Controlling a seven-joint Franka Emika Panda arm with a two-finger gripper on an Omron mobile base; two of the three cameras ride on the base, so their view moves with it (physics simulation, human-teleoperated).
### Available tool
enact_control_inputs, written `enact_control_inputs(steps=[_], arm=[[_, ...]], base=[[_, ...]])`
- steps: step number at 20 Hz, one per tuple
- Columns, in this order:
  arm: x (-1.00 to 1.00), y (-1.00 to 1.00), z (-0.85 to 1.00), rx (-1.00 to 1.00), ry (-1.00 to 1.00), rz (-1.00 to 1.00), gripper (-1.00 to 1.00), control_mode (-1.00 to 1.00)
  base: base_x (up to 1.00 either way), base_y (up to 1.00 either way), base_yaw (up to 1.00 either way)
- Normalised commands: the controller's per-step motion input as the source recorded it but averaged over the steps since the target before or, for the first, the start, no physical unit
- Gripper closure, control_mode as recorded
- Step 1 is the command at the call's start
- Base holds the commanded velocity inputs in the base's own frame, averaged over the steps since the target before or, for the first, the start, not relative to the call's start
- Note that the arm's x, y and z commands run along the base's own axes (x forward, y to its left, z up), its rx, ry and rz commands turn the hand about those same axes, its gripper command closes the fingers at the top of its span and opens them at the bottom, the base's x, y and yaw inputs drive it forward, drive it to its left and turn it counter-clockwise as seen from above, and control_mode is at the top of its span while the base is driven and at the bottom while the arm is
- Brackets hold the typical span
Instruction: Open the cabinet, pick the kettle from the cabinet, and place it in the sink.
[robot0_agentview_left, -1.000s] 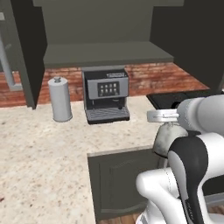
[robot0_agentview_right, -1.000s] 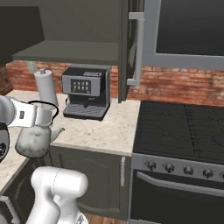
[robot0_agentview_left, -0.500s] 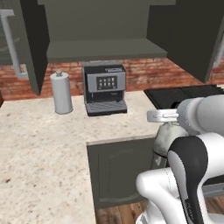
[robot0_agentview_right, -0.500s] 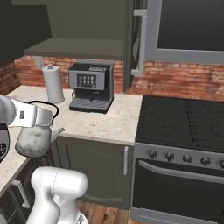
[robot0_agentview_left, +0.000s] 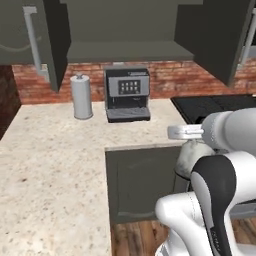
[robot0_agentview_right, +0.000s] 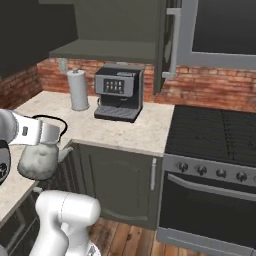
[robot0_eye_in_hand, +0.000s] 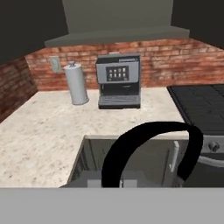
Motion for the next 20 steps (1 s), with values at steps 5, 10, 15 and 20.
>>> enact_control_inputs(steps=[5,10,15,20], arm=[[0.0,0.0,0.0,0.0,0.0,0.0,1.0,1.0],[0.0,0.0,0.0,0.0,0.0,0.0,1.0,1.0],[0.0,0.0,0.0,0.0,0.0,0.0,1.0,1.0],[0.0,0.0,0.0,0.0,0.0,0.0,1.0,1.0]], base=[[-0.39,0.05,0.57],[-0.36,0.02,0.62],[-0.46,-0.03,0.55],[-0.54,-0.05,0.48]])
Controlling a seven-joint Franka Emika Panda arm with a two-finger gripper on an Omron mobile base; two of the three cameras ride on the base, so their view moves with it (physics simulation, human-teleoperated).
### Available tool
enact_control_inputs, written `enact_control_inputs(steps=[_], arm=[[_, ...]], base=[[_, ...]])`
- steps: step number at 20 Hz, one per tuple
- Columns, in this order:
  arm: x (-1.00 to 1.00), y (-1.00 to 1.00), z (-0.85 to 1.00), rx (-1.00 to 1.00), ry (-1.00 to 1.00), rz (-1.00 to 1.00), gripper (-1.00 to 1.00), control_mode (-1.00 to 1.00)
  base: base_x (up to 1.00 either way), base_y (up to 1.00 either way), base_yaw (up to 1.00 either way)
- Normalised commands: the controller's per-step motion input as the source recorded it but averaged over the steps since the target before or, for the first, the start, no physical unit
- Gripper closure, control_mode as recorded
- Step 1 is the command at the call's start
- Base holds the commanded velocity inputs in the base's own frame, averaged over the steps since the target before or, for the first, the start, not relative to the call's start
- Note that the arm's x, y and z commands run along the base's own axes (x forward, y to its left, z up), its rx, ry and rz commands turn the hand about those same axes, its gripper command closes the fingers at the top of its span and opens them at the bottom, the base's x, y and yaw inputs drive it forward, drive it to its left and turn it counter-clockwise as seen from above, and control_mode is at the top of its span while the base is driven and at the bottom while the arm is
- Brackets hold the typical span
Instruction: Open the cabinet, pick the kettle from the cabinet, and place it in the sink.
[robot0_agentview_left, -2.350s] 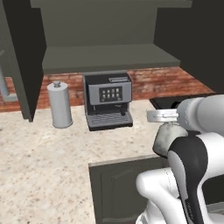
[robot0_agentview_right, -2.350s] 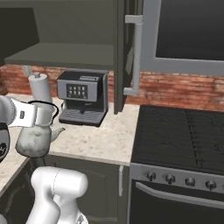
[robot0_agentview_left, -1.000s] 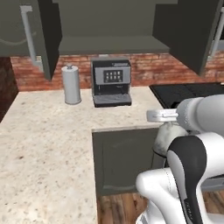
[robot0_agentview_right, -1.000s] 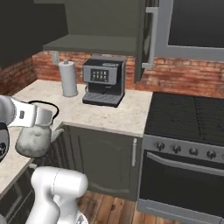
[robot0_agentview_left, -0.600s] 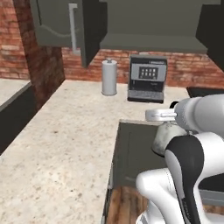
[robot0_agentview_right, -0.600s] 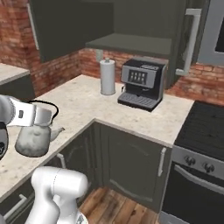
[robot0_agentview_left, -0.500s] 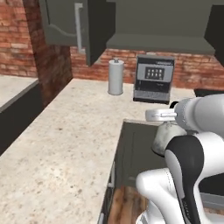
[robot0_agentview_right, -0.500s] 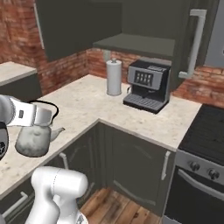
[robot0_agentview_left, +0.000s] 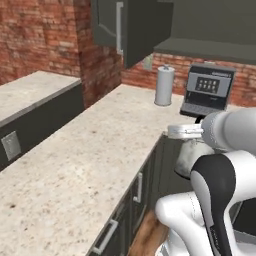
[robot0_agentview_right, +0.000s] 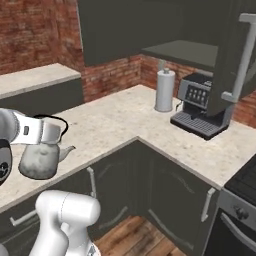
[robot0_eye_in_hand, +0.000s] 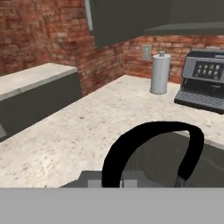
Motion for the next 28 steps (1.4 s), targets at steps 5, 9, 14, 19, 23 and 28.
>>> enact_control_inputs(steps=[5,9,14,19,23,28], arm=[[0.0,0.0,0.0,0.0,0.0,0.0,1.0,1.0],[0.0,0.0,0.0,0.0,0.0,0.0,1.0,1.0],[0.0,0.0,0.0,0.0,0.0,0.0,1.0,1.0],[0.0,0.0,0.0,0.0,0.0,0.0,1.0,1.0],[0.0,0.0,0.0,0.0,0.0,0.0,1.0,1.0],[0.0,0.0,0.0,0.0,0.0,0.0,1.0,1.0]], base=[[-0.5,-0.08,0.44],[-0.56,-0.11,0.43],[-0.57,-0.09,0.42],[-0.59,-0.06,0.35],[-0.59,-0.16,0.27],[-0.52,-0.09,0.22]])
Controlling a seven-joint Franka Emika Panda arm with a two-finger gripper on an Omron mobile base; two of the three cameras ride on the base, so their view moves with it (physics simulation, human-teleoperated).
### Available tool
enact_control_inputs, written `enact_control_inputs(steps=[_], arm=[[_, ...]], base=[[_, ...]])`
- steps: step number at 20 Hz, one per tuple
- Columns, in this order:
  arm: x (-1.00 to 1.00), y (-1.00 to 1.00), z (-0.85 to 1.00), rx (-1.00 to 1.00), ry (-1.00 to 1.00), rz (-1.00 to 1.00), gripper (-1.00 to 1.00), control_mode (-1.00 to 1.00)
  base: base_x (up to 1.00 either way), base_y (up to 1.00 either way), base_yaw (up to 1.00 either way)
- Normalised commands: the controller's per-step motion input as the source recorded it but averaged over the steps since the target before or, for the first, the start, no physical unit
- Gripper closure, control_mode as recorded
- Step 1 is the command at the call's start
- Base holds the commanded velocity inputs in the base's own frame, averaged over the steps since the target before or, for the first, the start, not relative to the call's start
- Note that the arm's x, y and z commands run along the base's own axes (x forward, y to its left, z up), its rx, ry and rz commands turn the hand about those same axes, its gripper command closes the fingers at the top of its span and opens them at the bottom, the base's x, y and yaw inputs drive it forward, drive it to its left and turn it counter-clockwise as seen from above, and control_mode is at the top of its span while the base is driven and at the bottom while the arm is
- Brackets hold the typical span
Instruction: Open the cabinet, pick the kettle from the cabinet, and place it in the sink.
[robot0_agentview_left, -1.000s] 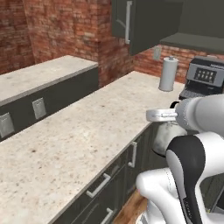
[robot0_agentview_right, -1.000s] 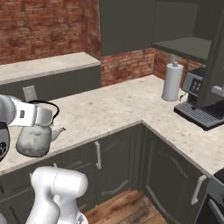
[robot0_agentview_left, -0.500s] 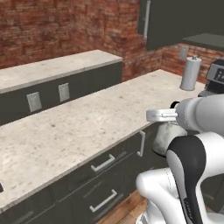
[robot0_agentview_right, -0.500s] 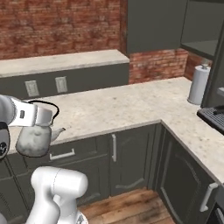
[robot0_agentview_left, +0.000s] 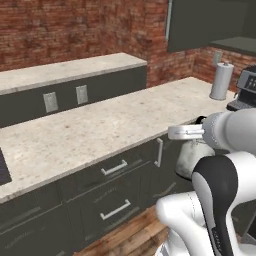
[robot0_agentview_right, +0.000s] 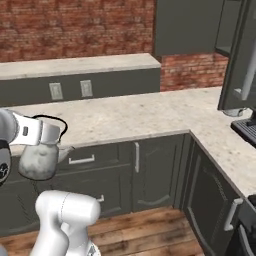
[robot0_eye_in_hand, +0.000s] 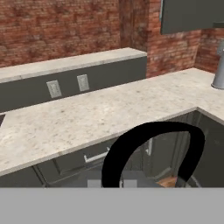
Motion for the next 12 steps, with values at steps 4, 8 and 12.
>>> enact_control_inputs(steps=[4,8,12], arm=[[0.0,0.0,0.0,0.0,0.0,0.0,1.0,1.0],[0.0,0.0,0.0,0.0,0.0,0.0,1.0,1.0],[0.0,0.0,0.0,0.0,0.0,0.0,1.0,1.0]], base=[[-0.32,0.38,0.17],[-0.21,0.5,0.23],[-0.11,0.5,0.26]])
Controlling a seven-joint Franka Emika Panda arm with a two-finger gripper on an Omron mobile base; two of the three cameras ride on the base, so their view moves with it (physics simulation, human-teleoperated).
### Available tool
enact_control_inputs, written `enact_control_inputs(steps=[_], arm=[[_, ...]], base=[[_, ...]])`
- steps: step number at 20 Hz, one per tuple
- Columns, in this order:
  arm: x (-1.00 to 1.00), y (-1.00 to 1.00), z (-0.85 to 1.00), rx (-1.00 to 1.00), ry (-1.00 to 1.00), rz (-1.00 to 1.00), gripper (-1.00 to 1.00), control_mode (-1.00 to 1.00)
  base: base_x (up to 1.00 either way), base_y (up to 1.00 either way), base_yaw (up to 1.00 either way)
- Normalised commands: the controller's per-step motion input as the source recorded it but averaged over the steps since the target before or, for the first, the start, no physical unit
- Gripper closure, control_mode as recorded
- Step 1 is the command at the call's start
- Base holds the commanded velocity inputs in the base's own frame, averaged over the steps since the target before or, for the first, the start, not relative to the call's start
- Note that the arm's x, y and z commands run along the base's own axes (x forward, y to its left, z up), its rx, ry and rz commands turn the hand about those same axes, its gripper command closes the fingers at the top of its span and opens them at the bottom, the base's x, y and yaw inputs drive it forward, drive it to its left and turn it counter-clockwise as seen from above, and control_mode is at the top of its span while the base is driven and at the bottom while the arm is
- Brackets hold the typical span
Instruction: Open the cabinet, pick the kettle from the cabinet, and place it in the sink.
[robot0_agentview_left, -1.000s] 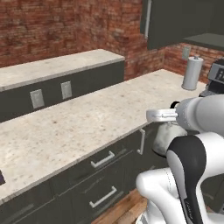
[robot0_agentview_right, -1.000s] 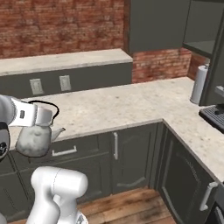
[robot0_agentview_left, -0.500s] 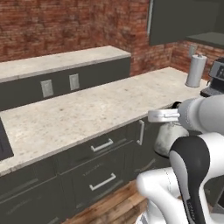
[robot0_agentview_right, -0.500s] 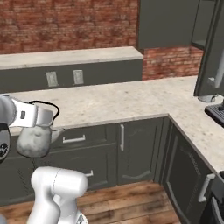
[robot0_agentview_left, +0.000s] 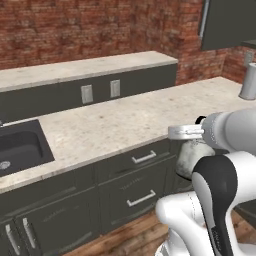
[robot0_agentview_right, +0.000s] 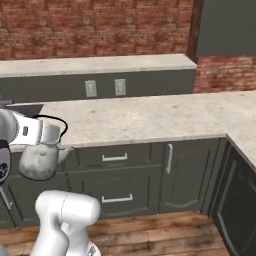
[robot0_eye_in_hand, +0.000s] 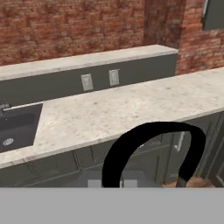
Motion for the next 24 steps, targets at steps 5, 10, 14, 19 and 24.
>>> enact_control_inputs(steps=[5,10,14,19,24], arm=[[0.0,0.0,0.0,0.0,0.0,0.0,1.0,1.0],[0.0,0.0,0.0,0.0,0.0,0.0,1.0,1.0],[0.0,0.0,0.0,0.0,0.0,0.0,1.0,1.0],[0.0,0.0,0.0,0.0,0.0,0.0,1.0,1.0],[0.0,0.0,0.0,0.0,0.0,0.0,1.0,1.0]], base=[[-0.05,0.52,0.31],[0.0,0.46,0.3],[0.09,0.44,0.22],[0.32,0.34,0.17],[0.46,0.29,0.12]])
